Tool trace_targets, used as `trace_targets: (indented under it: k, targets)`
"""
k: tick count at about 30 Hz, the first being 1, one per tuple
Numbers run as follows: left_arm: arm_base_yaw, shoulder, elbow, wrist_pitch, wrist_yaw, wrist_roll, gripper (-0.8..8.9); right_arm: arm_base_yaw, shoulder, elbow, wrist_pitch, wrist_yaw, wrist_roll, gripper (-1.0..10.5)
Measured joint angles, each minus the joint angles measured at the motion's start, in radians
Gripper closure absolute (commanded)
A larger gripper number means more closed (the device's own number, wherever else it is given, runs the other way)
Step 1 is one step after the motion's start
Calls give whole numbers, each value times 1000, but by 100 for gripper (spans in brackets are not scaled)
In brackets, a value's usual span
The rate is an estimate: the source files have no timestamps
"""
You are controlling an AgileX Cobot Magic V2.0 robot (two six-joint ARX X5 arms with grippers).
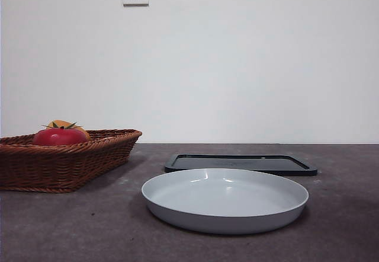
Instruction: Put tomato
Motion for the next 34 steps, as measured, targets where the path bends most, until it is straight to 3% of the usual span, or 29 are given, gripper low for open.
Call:
trace_targets:
  k: [9, 20, 28, 34]
  targets:
    - [0, 0, 0, 0, 0, -161, 806, 0, 0, 0, -1, -2, 79, 940]
    - [0, 10, 78, -101, 53, -247, 804, 0, 2, 80, -72, -5, 145, 940]
    - [0, 107, 240, -194, 93, -252, 804, 0, 80, 253, -142, -58, 145, 940]
    - [0, 246, 402, -304, 180, -170, 804, 0, 209, 433, -272, -145, 121, 940]
